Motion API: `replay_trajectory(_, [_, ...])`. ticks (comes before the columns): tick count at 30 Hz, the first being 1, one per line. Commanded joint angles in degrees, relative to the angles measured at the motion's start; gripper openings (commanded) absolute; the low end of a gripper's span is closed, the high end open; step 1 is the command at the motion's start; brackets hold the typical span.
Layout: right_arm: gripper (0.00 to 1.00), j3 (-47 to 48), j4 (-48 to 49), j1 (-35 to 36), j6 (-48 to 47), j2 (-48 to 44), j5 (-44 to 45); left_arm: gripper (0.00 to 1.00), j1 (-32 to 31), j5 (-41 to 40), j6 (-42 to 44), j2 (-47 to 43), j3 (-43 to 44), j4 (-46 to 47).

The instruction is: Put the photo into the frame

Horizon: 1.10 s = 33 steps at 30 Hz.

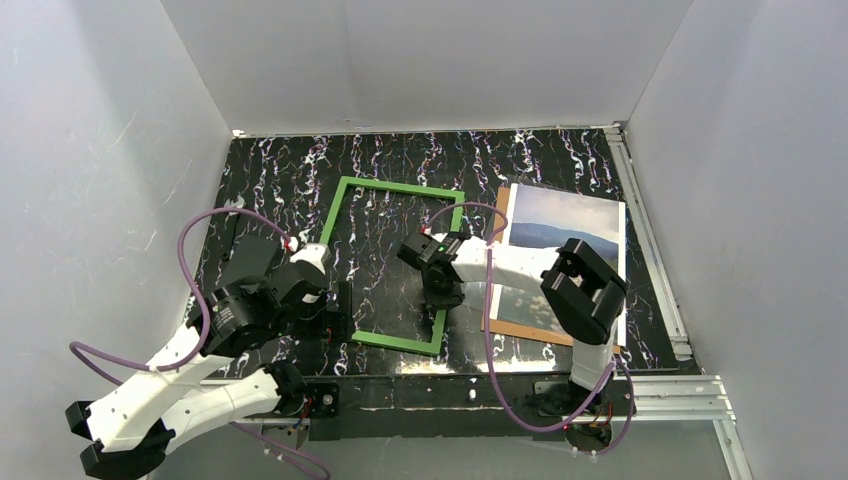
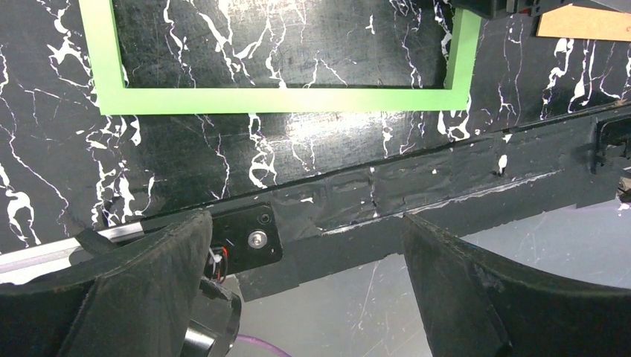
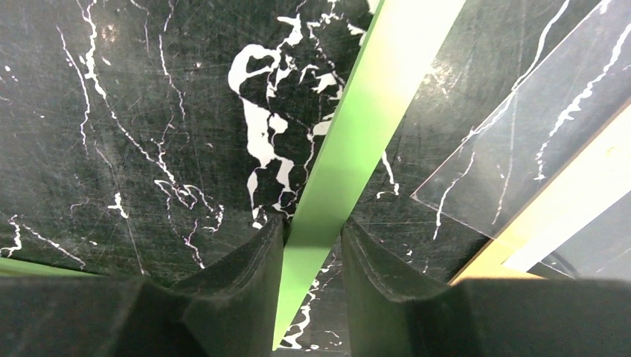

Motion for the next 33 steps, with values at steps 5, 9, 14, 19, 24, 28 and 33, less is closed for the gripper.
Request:
replay_trajectory(5, [0.21,2.91,-2.58,0.09,-4.31,0.82,7.8,1.0,-0.36,-1.43,-0.35,-0.09,-0.55,-5.92])
replay_trajectory(9, [0.2,5.43,-2.75,0.01,-7.97,1.83,9.14,1.0,-0.36,-1.53,-0.59,-0.6,-1.02,-5.99])
replay_trajectory(14, [0.21,8.41,-4.9,-0.21,-6.37,3.83,7.84,1.0,-0.36,-1.44,-1.08,-0.89,-1.6,-6.37])
replay_trajectory(19, [0.2,7.98,-5.52,-2.18,-1.11,3.55,5.34,1.0,-0.36,-1.77,-1.27,-0.82,-1.75,-7.13])
replay_trajectory(24, [0.16,7.75,-5.38,-4.74,0.33,2.32,4.16,1.0,-0.36,-2.11,-1.23,-0.76,-1.74,-7.15])
replay_trajectory(28, [0.16,9.29,-4.7,-6.14,-1.44,2.54,3.76,1.0,-0.36,-2.23,-0.63,-0.17,-1.24,-7.3])
replay_trajectory(33, [0.16,14.49,-6.07,-6.4,-6.24,6.21,3.52,1.0,-0.36,-2.23,-0.24,0.5,-0.95,-7.66])
